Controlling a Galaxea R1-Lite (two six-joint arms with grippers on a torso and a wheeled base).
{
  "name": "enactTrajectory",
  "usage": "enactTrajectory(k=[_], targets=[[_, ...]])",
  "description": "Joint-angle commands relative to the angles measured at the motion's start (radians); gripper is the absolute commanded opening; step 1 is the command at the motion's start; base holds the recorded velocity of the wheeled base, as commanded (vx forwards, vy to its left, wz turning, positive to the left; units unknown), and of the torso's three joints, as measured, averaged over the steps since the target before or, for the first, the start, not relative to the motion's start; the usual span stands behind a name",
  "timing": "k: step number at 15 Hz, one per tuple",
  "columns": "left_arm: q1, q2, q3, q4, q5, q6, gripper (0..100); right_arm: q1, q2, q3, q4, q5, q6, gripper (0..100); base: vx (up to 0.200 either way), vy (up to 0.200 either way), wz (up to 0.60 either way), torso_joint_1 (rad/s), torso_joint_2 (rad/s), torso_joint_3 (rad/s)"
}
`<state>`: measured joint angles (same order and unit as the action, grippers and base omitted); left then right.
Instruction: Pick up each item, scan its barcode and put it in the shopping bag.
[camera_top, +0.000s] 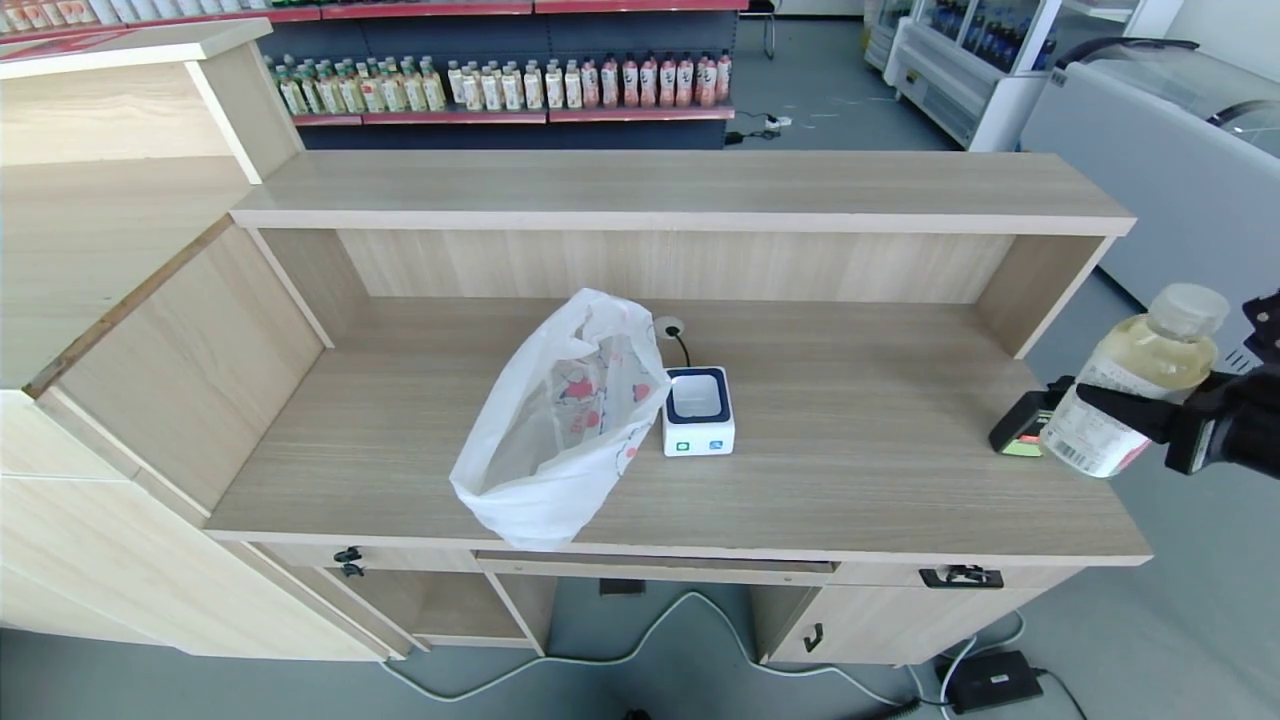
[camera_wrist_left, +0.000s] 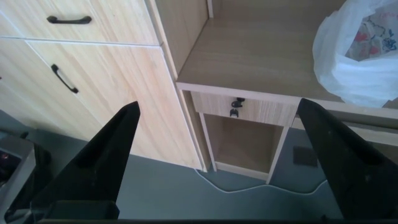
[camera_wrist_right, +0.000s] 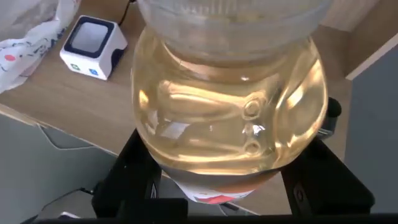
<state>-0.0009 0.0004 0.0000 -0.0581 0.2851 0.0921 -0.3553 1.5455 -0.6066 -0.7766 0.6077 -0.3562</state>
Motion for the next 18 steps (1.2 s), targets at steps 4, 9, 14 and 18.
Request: enactTrajectory(k=[4, 9, 14, 18], targets=[[0.001, 0.0, 0.0, 0.0, 0.0, 0.0, 100, -0.09, 0.042, 0.028, -0.164, -0.289, -0.346, 0, 0.0, 0.0, 0.0, 0.0, 0.0, 0.0], [0.001, 0.0, 0.0, 0.0, 0.0, 0.0, 100, -0.093, 0.062, 0.094, -0.313, -0.289, -0.353, 0, 0.0, 0.0, 0.0, 0.0, 0.0, 0.0], [0.001, 0.0, 0.0, 0.0, 0.0, 0.0, 100, -0.085, 0.071, 0.125, -0.388, -0.289, -0.435, 0, 0.0, 0.0, 0.0, 0.0, 0.0, 0.0], [0.001, 0.0, 0.0, 0.0, 0.0, 0.0, 100, -0.068, 0.09, 0.111, -0.389, -0.292, -0.44, 0, 0.0, 0.0, 0.0, 0.0, 0.0, 0.0]])
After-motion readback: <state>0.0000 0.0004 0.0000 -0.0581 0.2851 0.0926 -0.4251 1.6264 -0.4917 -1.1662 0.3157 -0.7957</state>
